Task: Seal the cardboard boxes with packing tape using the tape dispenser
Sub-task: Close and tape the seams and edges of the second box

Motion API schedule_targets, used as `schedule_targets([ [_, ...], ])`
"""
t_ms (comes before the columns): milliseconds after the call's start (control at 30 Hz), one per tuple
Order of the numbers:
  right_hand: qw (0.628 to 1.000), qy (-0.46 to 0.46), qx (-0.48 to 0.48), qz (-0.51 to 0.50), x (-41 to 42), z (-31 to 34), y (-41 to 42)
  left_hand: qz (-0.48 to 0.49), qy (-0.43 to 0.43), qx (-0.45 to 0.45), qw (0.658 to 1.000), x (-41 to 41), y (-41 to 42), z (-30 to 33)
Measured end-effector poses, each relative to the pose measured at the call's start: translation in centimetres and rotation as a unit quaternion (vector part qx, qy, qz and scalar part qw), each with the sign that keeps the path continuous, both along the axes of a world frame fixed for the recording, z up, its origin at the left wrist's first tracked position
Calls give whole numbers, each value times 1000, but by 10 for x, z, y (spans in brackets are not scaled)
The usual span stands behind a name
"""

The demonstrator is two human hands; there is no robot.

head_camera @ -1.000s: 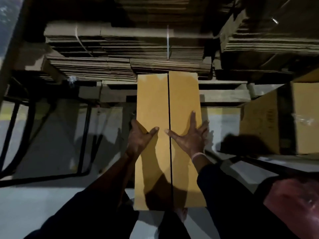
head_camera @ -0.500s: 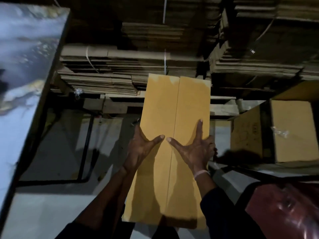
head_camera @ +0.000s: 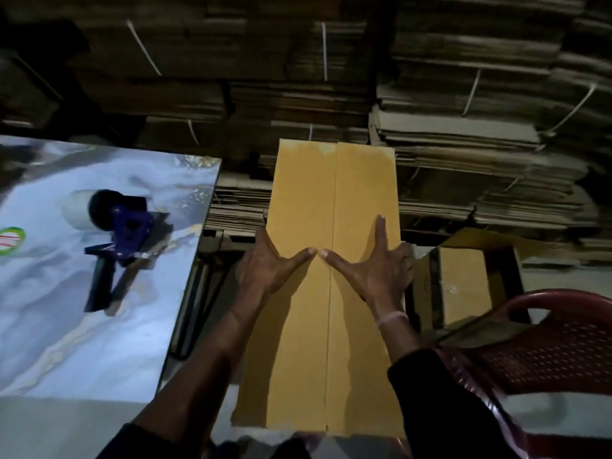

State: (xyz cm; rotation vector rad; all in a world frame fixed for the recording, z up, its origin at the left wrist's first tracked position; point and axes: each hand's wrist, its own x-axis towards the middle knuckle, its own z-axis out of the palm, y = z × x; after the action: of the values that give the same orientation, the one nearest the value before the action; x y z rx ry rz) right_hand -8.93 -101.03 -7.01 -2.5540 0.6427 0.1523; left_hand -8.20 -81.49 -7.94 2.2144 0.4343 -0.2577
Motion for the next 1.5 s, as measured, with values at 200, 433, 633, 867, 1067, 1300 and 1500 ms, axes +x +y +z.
schedule_targets([
  [200,999,-37,-6,8,-33,97,29,-17,-65,12,998,-30,33,96],
  [433,997,-68,-32,5,-78,182,107,-38,-127,66,989,-70,114,177],
  [633,994,-105,-14,31,-115,225,205,-17,-154,86,984,-109,214,221],
  [867,990,-126,-6,67,-124,252,315,25,-171,110,979,-135,326,252],
  [1067,983,-140,17,117,-95,265,390,51,-163,123,978,-115,410,266],
  [1300,976,-144,35,158,-34,264,474,109,-146,120,976,-74,494,270],
  [1500,971,-123,58,198,-2,252,539,135,-98,172,971,-51,558,267],
])
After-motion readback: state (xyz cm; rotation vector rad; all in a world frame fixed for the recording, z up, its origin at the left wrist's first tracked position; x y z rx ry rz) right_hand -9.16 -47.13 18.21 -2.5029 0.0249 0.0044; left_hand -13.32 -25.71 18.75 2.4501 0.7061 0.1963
